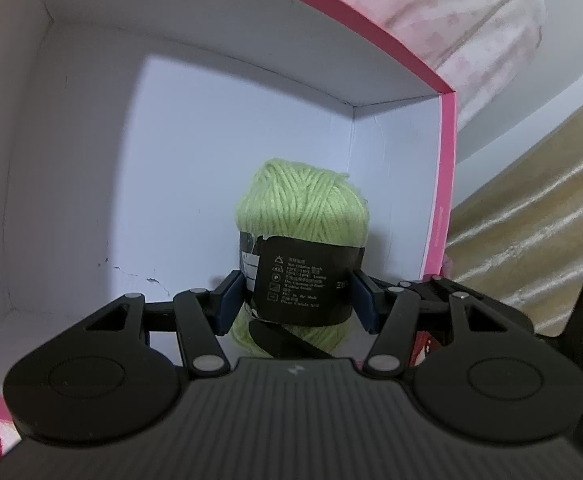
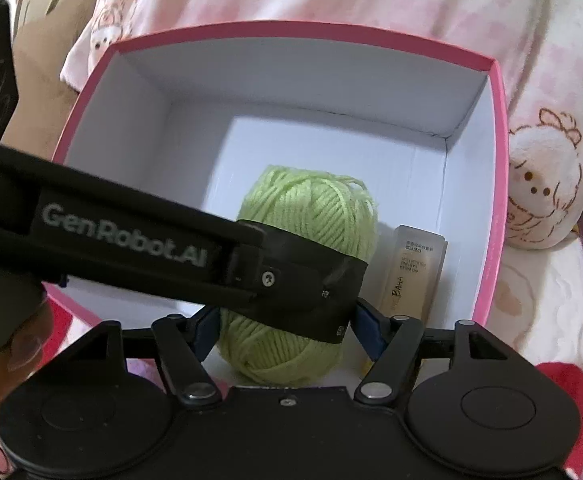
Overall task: Organize objects
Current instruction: 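Carry the yarn ball with the left gripper into the pink box, then lower the yarn ball beside the bottle and open the left gripper, then withdraw the left gripper from the box toward the remaining items, then lower the left gripper onto the orange-labelled card pack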
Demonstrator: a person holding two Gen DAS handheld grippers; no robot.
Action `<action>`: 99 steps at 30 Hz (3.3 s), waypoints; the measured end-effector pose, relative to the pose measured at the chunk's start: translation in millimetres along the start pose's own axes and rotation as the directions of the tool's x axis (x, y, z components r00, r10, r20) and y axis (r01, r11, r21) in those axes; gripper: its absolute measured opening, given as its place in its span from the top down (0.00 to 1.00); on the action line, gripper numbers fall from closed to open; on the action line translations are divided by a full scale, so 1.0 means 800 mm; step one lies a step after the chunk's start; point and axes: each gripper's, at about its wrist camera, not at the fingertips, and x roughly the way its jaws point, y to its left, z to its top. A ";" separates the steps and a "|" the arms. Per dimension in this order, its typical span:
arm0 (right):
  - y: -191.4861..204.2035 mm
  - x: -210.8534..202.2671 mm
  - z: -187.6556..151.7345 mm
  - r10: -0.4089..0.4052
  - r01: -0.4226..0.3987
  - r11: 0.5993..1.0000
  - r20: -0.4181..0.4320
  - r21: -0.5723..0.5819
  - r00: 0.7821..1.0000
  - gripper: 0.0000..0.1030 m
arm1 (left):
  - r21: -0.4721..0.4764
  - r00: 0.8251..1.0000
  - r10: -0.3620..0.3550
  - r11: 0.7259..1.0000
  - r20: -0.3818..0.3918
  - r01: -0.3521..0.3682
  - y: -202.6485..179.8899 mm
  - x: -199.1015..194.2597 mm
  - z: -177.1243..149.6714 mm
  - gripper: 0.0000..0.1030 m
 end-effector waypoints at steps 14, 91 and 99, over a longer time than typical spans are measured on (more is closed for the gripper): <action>0.005 -0.001 -0.007 -0.048 0.049 0.998 0.032 -0.027 0.998 0.53 | 0.115 0.998 0.062 0.991 0.021 -0.064 -0.016 0.002 -0.006 0.46; 0.080 -0.167 -0.218 0.095 -0.028 0.965 -0.247 0.259 0.964 0.18 | 0.232 0.968 0.177 0.964 -0.179 -0.133 -0.077 -0.150 -0.232 0.23; 0.075 -0.131 -0.215 0.080 0.012 0.956 -0.300 0.294 0.951 0.18 | 0.133 0.978 0.105 0.988 -0.177 -0.082 -0.048 -0.109 -0.240 0.27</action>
